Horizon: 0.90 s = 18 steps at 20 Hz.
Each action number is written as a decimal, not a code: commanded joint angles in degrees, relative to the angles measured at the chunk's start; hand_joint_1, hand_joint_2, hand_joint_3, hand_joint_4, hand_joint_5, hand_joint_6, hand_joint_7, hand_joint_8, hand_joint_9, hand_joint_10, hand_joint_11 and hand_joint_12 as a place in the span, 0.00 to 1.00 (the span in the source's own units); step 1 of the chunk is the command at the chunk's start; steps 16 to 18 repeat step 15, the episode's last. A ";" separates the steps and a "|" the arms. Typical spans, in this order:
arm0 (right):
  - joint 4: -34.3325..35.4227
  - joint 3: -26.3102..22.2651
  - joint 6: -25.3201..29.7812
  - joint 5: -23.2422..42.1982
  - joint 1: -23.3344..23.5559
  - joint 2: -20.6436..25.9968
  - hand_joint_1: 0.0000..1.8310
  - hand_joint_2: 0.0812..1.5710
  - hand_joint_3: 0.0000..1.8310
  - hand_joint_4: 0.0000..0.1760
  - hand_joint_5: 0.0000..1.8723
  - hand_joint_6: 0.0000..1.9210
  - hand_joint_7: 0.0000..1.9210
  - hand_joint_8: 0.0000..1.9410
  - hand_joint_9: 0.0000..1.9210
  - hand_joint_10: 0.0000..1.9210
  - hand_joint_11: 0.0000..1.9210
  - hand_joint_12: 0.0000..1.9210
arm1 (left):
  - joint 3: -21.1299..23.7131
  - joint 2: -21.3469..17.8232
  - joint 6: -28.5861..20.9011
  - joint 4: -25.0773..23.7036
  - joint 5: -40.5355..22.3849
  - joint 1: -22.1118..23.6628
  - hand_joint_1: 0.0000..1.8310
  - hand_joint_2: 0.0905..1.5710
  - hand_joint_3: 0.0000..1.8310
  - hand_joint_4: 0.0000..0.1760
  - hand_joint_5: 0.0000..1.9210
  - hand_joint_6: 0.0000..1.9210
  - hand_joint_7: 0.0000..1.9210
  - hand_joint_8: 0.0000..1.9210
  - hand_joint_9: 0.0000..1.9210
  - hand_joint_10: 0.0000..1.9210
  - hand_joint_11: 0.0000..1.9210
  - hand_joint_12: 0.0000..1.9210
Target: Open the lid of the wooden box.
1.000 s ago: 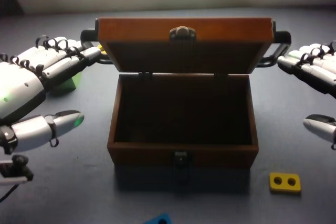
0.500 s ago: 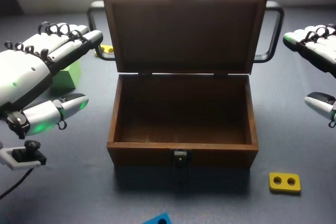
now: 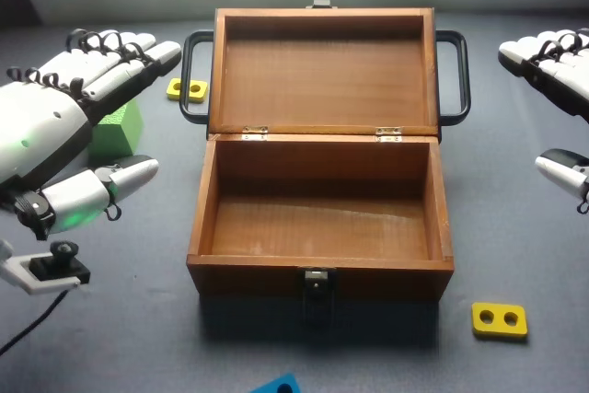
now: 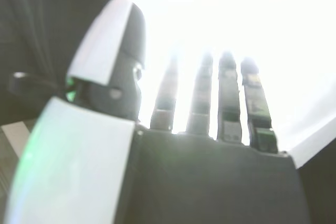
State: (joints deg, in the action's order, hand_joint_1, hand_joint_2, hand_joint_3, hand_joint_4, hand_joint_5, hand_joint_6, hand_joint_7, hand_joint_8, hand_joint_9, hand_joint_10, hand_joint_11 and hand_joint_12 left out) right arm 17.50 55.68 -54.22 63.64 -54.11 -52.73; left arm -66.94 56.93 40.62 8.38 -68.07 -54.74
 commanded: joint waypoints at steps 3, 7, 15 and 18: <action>-0.40 -1.12 -0.71 9.17 -0.01 1.55 0.46 0.90 0.00 0.14 0.00 0.00 0.00 0.00 0.00 0.00 0.00 0.00 | 0.75 -0.95 -0.18 0.65 -10.37 -0.84 0.23 0.91 0.00 0.55 0.00 0.00 0.00 0.00 0.00 0.00 0.00 0.00; -0.40 -2.93 -0.85 12.50 -2.02 3.50 0.37 0.91 0.00 0.07 0.00 0.00 0.00 0.00 0.00 0.00 0.00 0.00 | 1.81 -1.93 -0.16 1.38 -13.64 -2.05 0.26 0.90 0.00 0.47 0.00 0.00 0.00 0.00 0.00 0.00 0.00 0.00; 0.23 -6.94 -2.14 22.47 -6.96 7.78 0.24 0.91 0.00 0.34 0.00 0.00 0.00 0.00 0.00 0.00 0.00 0.00 | 3.21 -2.97 -0.13 2.73 -20.44 -3.59 0.24 0.89 0.00 0.43 0.00 0.00 0.00 0.00 0.00 0.00 0.00 0.00; 0.23 -6.94 -2.14 22.47 -6.96 7.78 0.24 0.91 0.00 0.34 0.00 0.00 0.00 0.00 0.00 0.00 0.00 0.00 | 3.21 -2.97 -0.13 2.73 -20.44 -3.59 0.24 0.89 0.00 0.43 0.00 0.00 0.00 0.00 0.00 0.00 0.00 0.00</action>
